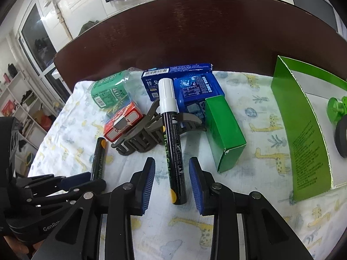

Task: Organize rigid objects
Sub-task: 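Grasp the blue-capped black marker with the left gripper while the right grasps the white-capped marker, then carry both markers with both grippers over the green box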

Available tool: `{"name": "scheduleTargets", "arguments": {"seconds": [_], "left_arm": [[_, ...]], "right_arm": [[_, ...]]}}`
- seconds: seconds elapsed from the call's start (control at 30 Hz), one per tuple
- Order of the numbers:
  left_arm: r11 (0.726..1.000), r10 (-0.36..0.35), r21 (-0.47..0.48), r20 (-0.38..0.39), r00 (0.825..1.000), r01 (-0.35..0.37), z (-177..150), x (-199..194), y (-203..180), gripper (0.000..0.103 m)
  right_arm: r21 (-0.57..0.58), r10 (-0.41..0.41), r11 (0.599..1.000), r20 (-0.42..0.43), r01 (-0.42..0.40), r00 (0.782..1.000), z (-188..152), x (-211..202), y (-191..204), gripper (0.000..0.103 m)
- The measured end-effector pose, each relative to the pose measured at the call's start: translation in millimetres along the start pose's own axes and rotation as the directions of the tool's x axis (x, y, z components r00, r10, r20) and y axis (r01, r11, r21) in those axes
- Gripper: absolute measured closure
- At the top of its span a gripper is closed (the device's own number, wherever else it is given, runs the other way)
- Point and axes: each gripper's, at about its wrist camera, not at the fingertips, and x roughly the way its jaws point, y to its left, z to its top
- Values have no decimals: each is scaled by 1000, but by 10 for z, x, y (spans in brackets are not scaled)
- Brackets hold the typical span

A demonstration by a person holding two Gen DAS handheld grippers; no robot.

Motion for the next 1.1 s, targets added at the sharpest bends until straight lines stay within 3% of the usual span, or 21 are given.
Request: {"name": "scheduleTargets", "arguments": {"seconds": [0.17, 0.23, 0.37, 0.53, 0.87, 1.1], "left_arm": [[998, 30, 51, 28, 999, -31, -11, -11, -91, 85], [998, 4, 55, 38, 999, -6, -10, -6, -82, 89], [998, -23, 55, 51, 998, 20, -56, -27, -93, 89], [997, -38, 69, 78, 996, 33, -65, -132, -189, 89], [997, -27, 78, 185, 982, 13, -187, -697, -251, 89], [986, -88, 162, 241, 967, 49, -24, -980, -740, 89]], "right_arm": [[-11, -18, 1000, 1, 18, 1000, 82, 173, 20, 70], [-5, -12, 1000, -15, 12, 1000, 93, 239, 14, 86], [40, 100, 994, -26, -98, 995, 64, 150, -52, 86], [30, 126, 992, 17, -127, 992, 29, -170, -89, 86], [28, 154, 987, 62, -156, 986, -42, -526, -188, 86], [51, 135, 988, 150, -144, 979, -27, -861, -380, 86]]}}
